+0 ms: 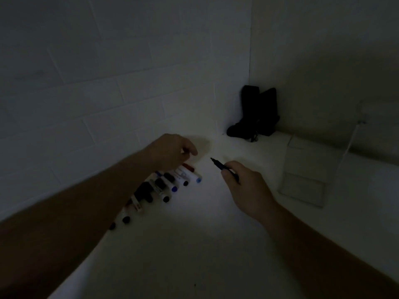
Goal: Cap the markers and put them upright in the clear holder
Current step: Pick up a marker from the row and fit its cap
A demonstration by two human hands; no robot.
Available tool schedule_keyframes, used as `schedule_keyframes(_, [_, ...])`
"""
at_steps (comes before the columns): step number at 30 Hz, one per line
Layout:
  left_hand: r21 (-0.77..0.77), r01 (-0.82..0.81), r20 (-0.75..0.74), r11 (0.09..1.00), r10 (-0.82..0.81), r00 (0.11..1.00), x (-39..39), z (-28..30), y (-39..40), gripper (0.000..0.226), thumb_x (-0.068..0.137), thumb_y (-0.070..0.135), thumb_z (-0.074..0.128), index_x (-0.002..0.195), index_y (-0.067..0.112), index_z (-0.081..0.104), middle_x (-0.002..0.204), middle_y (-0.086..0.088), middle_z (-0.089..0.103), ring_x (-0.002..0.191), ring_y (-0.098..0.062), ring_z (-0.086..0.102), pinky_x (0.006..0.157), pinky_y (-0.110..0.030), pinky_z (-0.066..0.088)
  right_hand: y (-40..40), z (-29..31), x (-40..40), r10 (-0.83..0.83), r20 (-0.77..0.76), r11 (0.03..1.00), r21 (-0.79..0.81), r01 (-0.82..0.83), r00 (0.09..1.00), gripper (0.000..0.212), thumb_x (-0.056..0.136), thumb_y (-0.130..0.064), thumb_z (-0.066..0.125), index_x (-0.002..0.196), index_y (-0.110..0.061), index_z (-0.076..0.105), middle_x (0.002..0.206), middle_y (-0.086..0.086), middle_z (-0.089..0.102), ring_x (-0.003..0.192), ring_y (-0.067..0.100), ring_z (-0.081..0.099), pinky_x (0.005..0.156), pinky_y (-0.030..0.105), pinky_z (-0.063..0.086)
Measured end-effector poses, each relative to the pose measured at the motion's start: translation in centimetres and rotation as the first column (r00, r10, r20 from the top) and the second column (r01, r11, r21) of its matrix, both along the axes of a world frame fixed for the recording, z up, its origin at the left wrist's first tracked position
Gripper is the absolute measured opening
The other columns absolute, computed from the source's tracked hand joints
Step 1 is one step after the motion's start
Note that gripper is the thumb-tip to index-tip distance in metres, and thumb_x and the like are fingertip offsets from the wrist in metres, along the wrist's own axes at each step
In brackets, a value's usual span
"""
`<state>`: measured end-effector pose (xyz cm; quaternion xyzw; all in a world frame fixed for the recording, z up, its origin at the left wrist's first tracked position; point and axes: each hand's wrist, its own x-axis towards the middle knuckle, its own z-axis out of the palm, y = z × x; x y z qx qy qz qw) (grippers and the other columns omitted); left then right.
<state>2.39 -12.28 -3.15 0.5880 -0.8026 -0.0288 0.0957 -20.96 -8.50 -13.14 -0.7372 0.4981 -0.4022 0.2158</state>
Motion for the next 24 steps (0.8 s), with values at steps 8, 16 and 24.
schedule_keyframes(8, [0.27,0.031,0.433,0.962,-0.15,0.889,0.1,-1.1,-7.1,0.027,0.086,0.035,0.075,0.113,0.032,0.07,0.116,0.008,0.058,0.106,-0.013,0.055,0.09,-0.027,0.045,-0.2,0.1,-0.2,-0.003,0.022,0.999,0.04,0.002,1.0,0.022,0.102,-0.044,0.043,0.116,-0.035,0.057,0.069,-0.005,0.059,0.055,0.006,0.053,0.049,0.023,0.037])
schedule_keyframes(16, [0.331,0.025,0.335,0.943,-0.142,0.931,0.0,-1.8,-7.2,0.04,0.078,0.059,0.073,0.107,0.032,0.07,0.114,0.009,0.064,0.103,-0.014,0.059,0.096,-0.035,0.05,-0.2,0.1,0.0,-0.006,0.041,0.999,0.037,0.005,0.999,0.021,0.102,-0.042,0.044,0.116,-0.034,0.058,0.071,-0.004,0.06,0.058,0.008,0.054,0.051,0.024,0.04])
schedule_keyframes(24, [0.092,0.013,0.326,0.996,-0.042,0.945,1.1,-3.2,-6.2,0.007,0.097,0.022,0.06,0.101,0.026,0.057,0.113,-0.002,0.065,0.09,-0.014,0.052,0.078,-0.027,0.041,0.0,0.4,-0.4,0.024,0.098,0.999,0.033,-0.027,0.995,0.018,0.103,-0.039,0.044,0.109,-0.032,0.06,0.069,-0.002,0.058,0.055,0.008,0.051,0.051,0.024,0.038])
